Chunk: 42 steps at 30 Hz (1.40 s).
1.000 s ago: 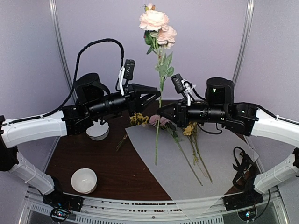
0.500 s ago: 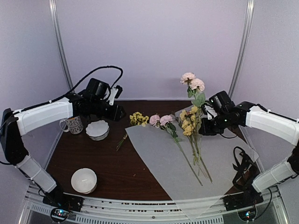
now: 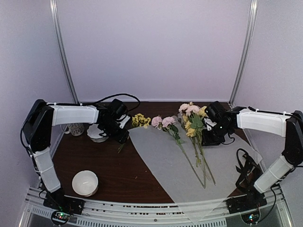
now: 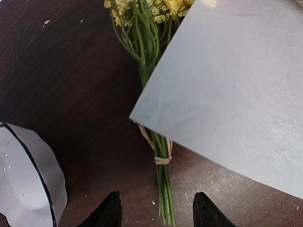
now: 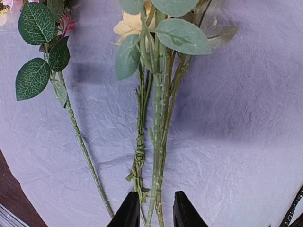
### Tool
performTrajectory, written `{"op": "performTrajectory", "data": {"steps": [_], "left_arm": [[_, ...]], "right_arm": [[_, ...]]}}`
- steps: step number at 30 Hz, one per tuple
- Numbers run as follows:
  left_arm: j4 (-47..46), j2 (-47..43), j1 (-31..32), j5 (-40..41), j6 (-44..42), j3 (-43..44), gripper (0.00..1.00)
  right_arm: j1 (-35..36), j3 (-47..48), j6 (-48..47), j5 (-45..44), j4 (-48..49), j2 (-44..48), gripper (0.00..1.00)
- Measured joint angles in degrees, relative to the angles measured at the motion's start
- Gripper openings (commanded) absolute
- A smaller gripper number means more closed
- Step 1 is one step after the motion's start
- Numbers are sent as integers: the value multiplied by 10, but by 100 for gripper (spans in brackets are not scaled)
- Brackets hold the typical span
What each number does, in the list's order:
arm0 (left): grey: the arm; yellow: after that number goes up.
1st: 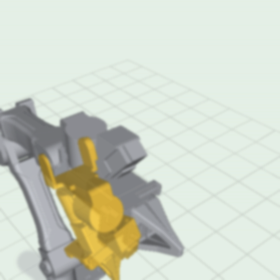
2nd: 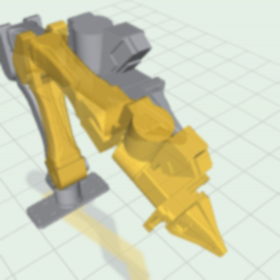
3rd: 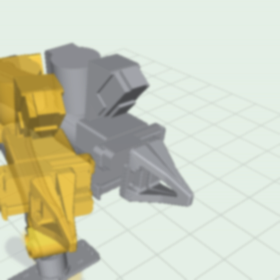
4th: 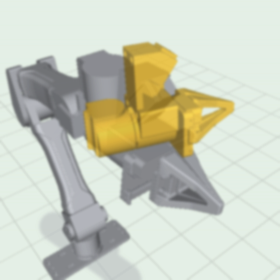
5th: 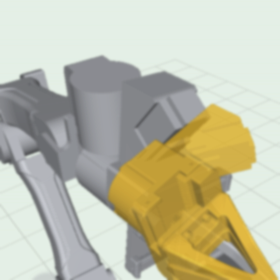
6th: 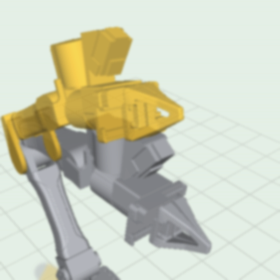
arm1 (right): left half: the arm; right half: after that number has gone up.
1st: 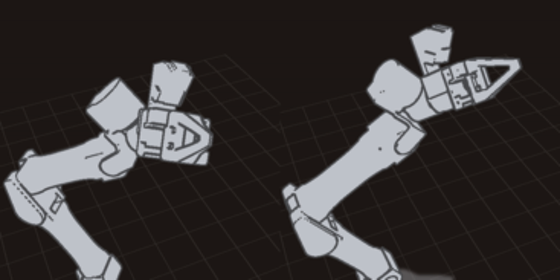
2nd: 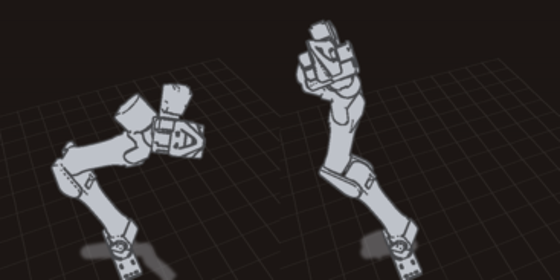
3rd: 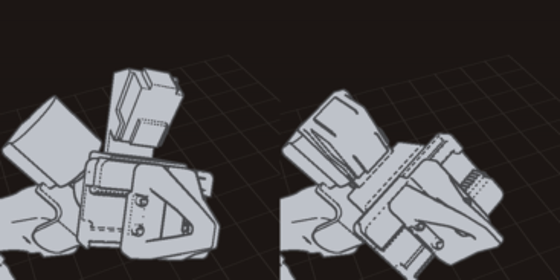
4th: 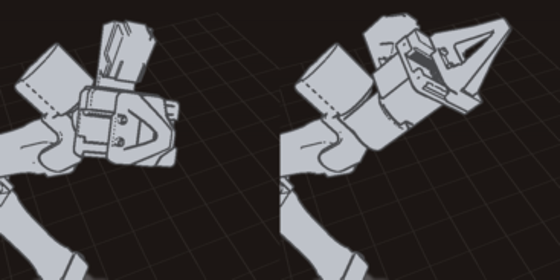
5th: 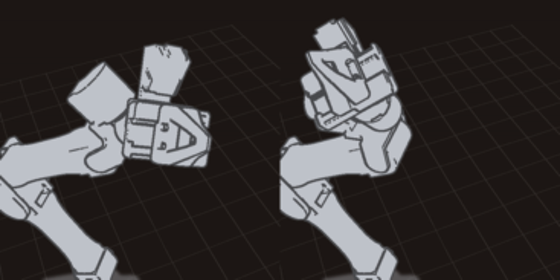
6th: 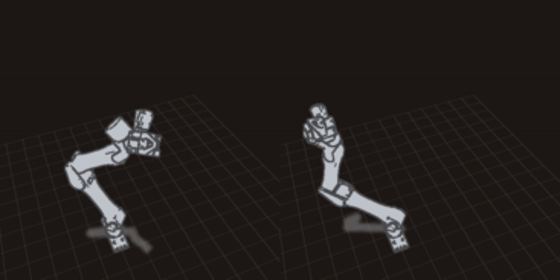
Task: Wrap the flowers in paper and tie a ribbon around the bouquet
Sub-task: Place the fake flower on the flattened wrapping paper, then pick up the fake flower from the center of the board, then pass from the left arm to the right
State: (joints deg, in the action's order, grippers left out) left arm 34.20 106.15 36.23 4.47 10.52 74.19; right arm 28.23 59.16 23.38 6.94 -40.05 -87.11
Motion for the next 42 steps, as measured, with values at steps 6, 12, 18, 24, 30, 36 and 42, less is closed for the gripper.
{"op": "performTrajectory", "data": {"steps": [6, 12, 18, 24, 30, 36, 42], "left_arm": [[-1, 66, 0, -4, -13, 35, 51], [0, 98, -5, -4, -3, 51, 0], [-11, 79, -29, 7, 24, 25, 0], [-13, -62, -42, 73, 59, -14, 0], [-87, -256, -4, 72, 64, -22, 0], [-244, -322, 155, -62, 45, -42, 0], [-327, -292, 204, -159, 44, -63, 0]], "right_arm": [[0, -14, 5, 0, -2, 32, 30], [1, -14, 7, 0, -6, 76, 31], [3, -15, 13, 1, -13, 118, 33], [22, -14, 23, 10, -8, 168, 35], [115, -13, 36, 79, 104, 208, 51], [217, 10, 52, 140, 297, 201, 83], [232, 33, 96, 156, 477, 170, 84]]}}
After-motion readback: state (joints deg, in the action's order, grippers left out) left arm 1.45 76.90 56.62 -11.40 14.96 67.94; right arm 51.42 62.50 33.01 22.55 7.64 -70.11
